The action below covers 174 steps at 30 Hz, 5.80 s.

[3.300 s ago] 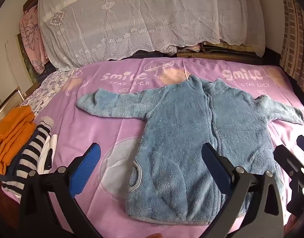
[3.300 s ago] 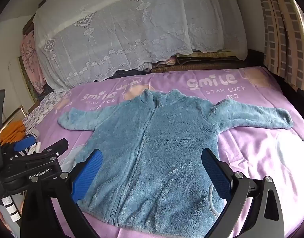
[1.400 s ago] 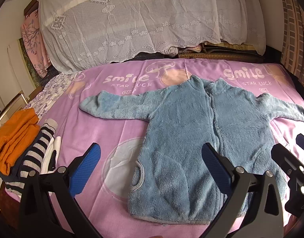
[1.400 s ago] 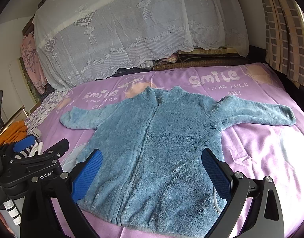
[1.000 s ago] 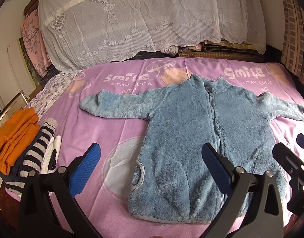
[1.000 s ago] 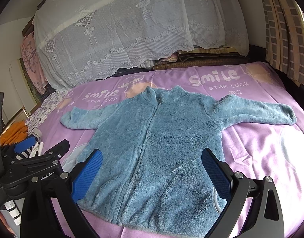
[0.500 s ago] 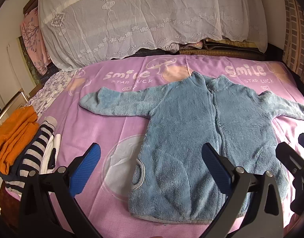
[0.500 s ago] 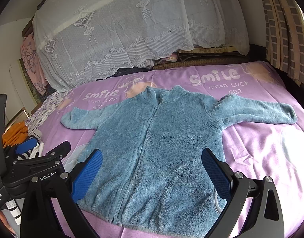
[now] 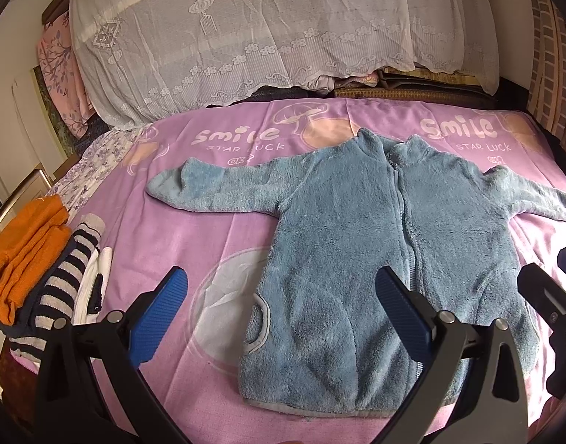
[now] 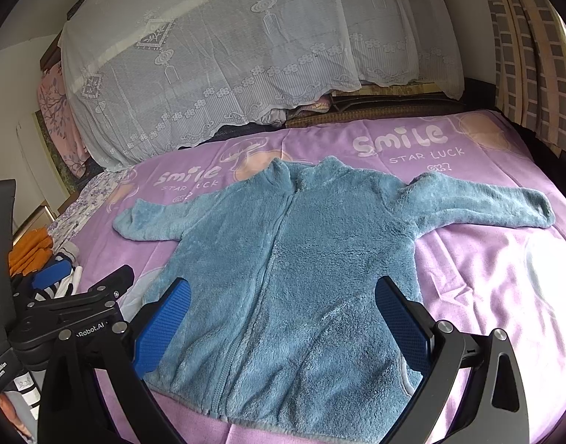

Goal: Fold small clothes
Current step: 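Grasp the jacket sleeve cuff with the right gripper, then carry the sleeve across the jacket body with the right gripper, then release the sleeve with the right gripper while the left gripper grasps the other sleeve cuff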

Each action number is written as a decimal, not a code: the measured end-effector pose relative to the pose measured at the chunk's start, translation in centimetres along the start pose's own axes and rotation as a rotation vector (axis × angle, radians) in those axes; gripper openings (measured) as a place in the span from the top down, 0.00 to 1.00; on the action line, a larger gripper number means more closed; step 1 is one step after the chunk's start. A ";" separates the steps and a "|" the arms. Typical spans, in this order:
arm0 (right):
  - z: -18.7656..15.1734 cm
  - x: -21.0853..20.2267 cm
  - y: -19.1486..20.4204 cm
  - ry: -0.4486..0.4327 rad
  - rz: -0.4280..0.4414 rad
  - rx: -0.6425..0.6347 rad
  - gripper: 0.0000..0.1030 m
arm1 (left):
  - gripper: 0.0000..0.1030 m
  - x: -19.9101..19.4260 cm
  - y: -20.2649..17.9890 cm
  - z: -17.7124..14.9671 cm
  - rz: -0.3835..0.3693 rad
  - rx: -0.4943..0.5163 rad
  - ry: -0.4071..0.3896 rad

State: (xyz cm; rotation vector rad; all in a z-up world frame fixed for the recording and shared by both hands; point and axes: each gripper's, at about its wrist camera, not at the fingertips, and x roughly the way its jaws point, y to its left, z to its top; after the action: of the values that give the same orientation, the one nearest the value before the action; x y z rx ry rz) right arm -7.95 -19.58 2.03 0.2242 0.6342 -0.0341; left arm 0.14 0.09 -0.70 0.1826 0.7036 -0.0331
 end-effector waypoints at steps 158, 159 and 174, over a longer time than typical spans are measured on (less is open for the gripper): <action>1.2 23.0 -9.4 0.203 -0.056 0.145 0.10 | 0.04 26.6 20.4 4.7 -0.163 -0.638 0.324; 1.4 22.6 -9.4 0.180 -0.039 0.152 0.08 | 0.04 26.9 20.6 5.0 -0.165 -0.626 0.320; 1.1 22.2 -10.8 0.132 0.077 0.237 0.03 | 0.72 30.4 28.4 5.7 -0.202 -0.875 0.230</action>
State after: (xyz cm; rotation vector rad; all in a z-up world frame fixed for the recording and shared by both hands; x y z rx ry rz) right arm 9.52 -29.52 -12.36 0.4825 0.7525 -0.0207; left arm 29.58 27.92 -11.64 -0.7332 0.9048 0.1052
